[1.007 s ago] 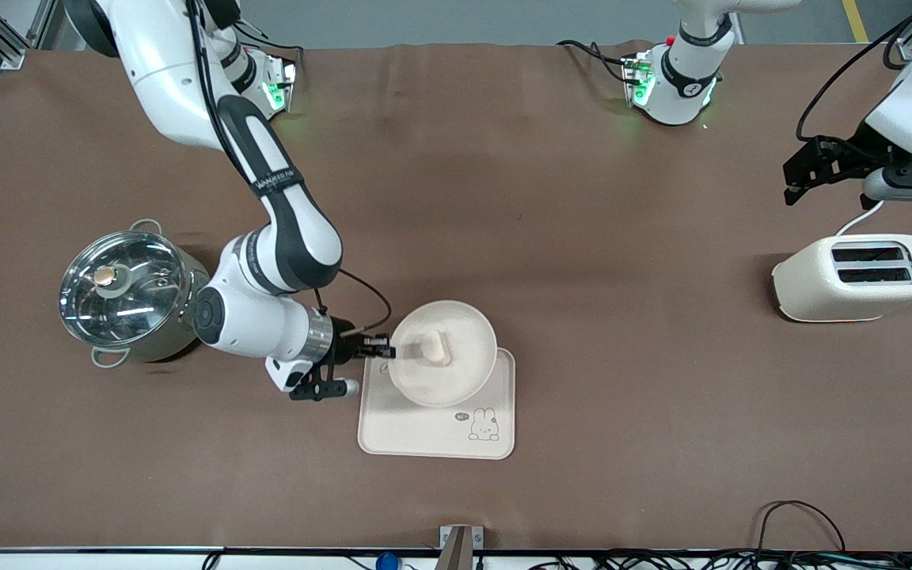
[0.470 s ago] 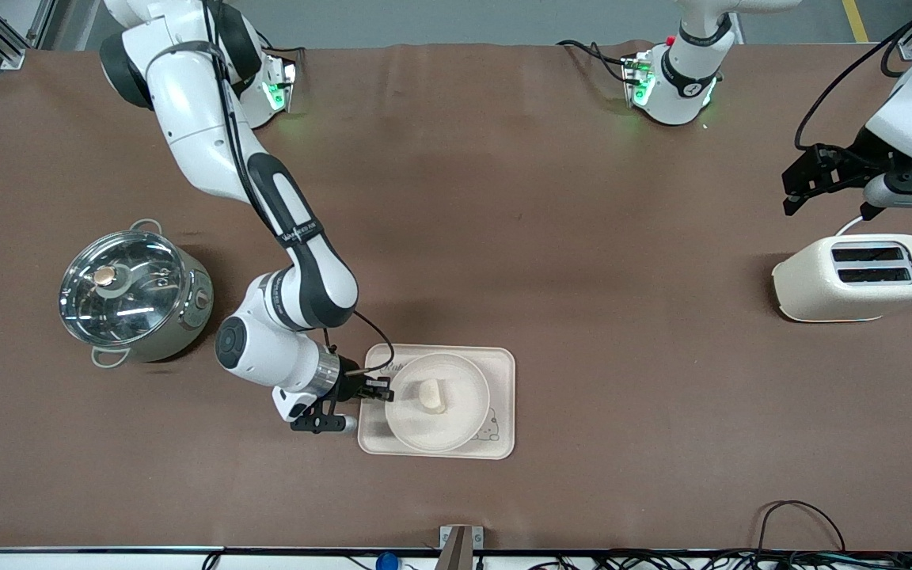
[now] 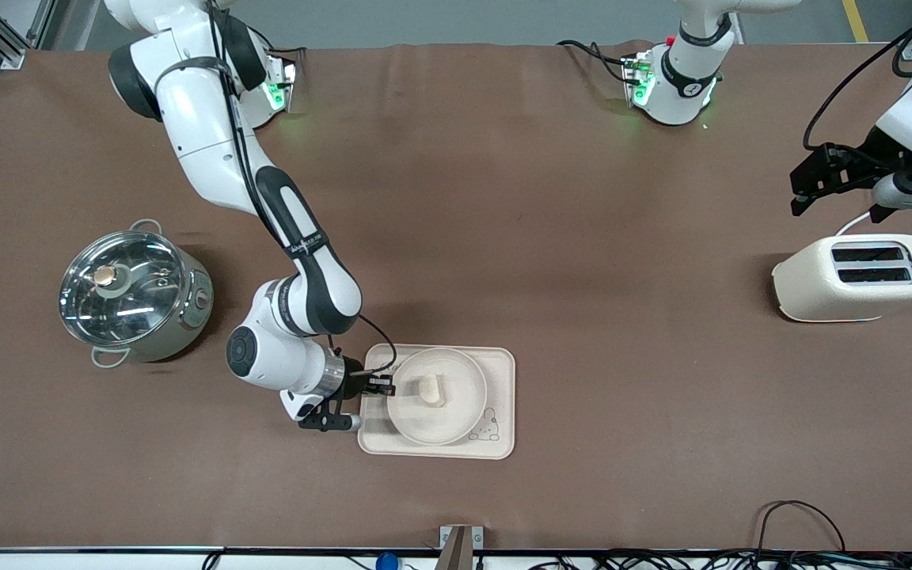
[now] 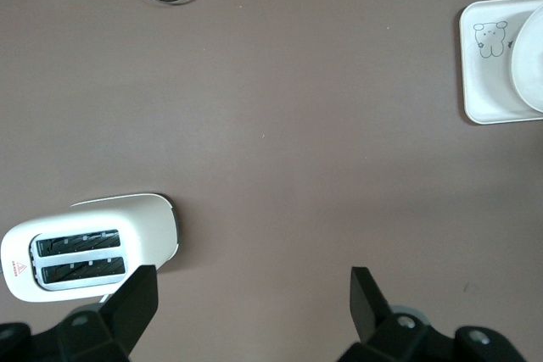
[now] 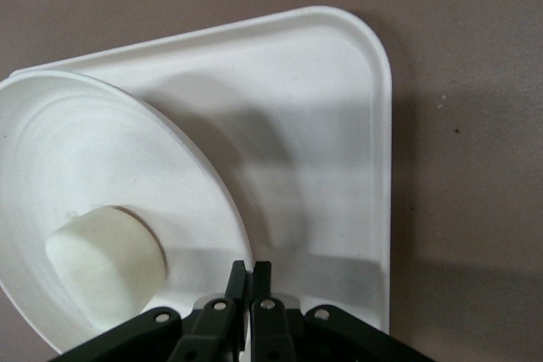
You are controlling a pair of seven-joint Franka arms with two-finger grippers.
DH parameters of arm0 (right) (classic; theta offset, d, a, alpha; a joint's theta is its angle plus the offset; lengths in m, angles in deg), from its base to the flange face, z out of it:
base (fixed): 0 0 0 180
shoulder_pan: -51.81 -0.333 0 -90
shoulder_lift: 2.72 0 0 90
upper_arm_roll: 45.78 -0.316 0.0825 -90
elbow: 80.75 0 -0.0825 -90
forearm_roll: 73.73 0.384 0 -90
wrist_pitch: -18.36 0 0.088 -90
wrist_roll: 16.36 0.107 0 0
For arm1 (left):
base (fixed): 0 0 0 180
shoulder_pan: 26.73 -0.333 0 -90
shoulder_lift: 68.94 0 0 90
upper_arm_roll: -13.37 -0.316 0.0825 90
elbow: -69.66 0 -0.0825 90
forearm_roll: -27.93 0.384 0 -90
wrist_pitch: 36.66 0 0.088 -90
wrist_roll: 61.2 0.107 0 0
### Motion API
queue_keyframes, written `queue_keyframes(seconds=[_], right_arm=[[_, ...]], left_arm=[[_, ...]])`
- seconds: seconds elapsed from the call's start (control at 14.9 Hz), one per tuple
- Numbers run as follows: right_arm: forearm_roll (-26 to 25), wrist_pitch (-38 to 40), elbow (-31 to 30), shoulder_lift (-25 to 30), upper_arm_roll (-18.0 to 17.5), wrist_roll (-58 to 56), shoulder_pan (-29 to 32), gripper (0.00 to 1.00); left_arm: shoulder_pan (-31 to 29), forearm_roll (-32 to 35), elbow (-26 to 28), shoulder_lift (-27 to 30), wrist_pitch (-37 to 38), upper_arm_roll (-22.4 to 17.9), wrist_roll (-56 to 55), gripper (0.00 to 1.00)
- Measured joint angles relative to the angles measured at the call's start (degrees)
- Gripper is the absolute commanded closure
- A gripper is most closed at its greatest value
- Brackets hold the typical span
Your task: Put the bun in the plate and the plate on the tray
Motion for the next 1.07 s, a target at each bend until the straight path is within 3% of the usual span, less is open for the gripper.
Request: queue_keyframes(seconds=[0.13,0.2,0.54,0.87,1.07], right_arm=[[0.0,0.27,0.27,0.0,-0.01,0.0,0.0,0.28],[0.0,0.8,0.52,0.05,-0.01,0.0,0.0,0.0],[-0.83,6.62,2.19,2.81,2.75,-0.07,-0.06,0.0],[-15.93,18.14,2.85,10.96,9.06,-0.24,0.7,0.0],[-19.65,28.82,3.04,17.96,12.1,-0.39,2.16,0.0]], left_arm=[[0.05,0.0,0.0,-0.05,0.01,0.04,0.0,0.0],[0.02,0.0,0.0,-0.06,0.01,0.04,0.0,0.0],[-0.16,0.0,-0.04,-0.13,0.02,-0.01,0.0,0.0],[-0.19,0.0,-0.07,-0.38,0.06,-0.03,0.0,0.0],[-0.11,0.0,-0.13,-0.51,0.11,-0.02,0.0,0.0]])
